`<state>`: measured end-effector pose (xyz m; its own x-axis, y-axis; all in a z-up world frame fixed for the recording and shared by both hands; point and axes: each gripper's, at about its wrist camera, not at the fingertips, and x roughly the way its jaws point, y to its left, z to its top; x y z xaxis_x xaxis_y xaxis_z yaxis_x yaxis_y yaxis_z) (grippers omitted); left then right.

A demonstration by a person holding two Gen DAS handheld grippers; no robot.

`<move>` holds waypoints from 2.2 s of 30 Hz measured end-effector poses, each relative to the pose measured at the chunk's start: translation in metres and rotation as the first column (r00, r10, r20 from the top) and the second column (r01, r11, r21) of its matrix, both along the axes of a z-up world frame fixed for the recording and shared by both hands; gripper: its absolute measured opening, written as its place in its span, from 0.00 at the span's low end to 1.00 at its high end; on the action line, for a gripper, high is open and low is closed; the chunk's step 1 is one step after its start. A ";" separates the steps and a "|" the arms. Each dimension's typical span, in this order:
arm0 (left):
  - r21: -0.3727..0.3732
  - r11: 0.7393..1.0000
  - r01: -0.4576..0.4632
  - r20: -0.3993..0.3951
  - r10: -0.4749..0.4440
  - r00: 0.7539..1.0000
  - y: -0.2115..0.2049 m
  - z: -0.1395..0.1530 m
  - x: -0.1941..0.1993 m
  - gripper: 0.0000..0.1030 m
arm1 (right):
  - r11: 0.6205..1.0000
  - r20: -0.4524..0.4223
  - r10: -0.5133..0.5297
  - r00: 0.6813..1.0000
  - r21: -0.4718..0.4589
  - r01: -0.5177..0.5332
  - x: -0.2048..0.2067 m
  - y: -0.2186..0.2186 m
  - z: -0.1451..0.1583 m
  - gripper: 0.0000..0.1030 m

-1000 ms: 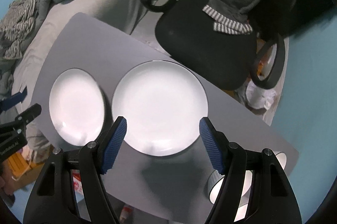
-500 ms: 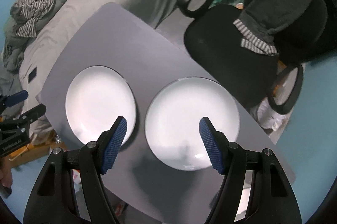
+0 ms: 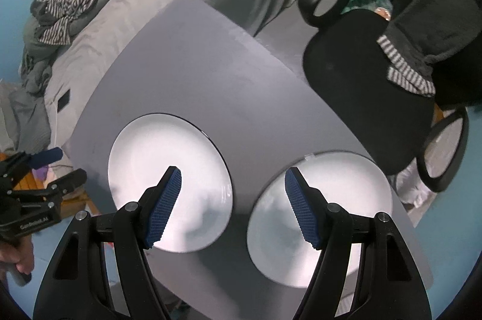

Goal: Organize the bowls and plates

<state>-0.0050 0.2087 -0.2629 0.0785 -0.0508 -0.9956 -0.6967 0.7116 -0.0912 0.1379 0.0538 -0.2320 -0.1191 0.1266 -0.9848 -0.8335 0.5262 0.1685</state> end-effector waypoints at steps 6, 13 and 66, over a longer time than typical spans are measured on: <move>-0.026 0.999 -0.022 0.000 0.022 1.000 0.005 -0.012 0.000 0.69 | 0.999 -0.023 0.019 1.000 -0.031 -0.020 -0.001 0.009 -0.029 0.69; -0.051 0.998 -0.033 -0.011 0.032 0.999 0.004 -0.030 0.005 0.69 | 0.998 -0.047 0.057 0.997 -0.038 -0.059 -0.011 0.020 -0.043 0.69; -0.217 0.971 -0.096 0.000 0.098 0.995 -0.004 -0.060 -0.014 0.19 | 0.997 -0.131 0.009 0.991 -0.080 -0.020 -0.024 0.002 -0.070 0.16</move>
<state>-0.0193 0.2043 -0.3229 0.1046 -0.2566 -0.9608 -0.7597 0.6029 -0.2437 0.1134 0.0556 -0.3018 -0.2482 0.0443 -0.9677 -0.8150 0.5304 0.2334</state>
